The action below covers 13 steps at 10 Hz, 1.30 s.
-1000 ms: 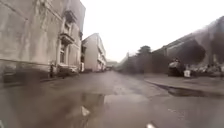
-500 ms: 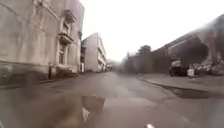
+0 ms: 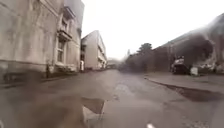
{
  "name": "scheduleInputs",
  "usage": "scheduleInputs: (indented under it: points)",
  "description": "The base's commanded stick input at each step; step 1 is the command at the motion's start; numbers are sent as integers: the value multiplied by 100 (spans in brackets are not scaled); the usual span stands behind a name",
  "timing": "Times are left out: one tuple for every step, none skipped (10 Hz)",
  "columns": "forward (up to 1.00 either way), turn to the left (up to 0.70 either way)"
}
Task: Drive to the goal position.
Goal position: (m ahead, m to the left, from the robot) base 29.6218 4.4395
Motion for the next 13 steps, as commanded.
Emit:
scheduleInputs:
  points:
    - [50, 8]
    - [50, 8]
    - [50, 0]
    - [50, -12]
    - [50, 1]
    - [50, 8]
    - [50, 8]
    - [50, 8]
    - [50, 8]
    - [50, 8]
    - [50, 8]
    - [50, 8]
    - [50, 8]
